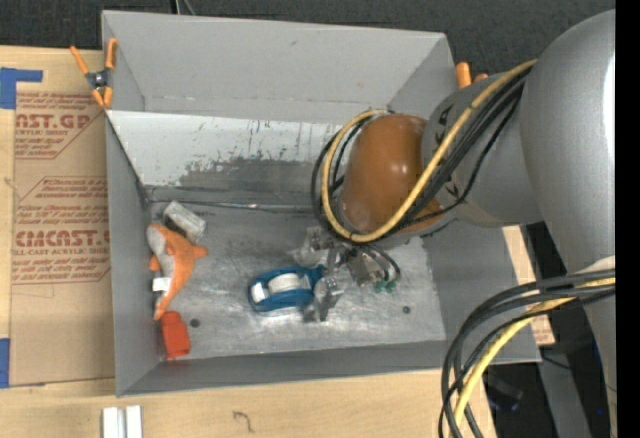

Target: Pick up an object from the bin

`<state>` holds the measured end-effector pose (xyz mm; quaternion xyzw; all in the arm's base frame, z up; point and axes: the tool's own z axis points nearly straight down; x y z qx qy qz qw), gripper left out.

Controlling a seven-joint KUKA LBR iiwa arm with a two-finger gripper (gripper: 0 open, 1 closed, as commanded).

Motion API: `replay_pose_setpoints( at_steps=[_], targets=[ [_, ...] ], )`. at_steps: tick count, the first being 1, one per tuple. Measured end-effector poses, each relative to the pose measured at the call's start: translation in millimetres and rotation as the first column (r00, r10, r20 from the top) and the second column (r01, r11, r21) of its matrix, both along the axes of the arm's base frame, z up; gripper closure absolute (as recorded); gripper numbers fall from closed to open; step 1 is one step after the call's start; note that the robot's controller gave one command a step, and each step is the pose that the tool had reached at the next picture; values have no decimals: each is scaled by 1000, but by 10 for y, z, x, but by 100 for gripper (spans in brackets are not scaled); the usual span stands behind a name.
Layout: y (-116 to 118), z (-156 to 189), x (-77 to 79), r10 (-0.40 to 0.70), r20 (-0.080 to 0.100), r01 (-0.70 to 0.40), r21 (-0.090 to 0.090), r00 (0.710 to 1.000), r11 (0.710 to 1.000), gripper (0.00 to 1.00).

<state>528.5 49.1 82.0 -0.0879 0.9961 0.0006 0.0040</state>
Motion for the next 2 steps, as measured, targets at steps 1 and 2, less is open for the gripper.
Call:
replay_pose_setpoints(
  at_steps=[1,2],
  targets=[
    [-3,1,2,0,1,0,0,1000,1000,100],
    [-190,1692,-34,-22,-2,22,-2,1000,1000,100]
  ],
)
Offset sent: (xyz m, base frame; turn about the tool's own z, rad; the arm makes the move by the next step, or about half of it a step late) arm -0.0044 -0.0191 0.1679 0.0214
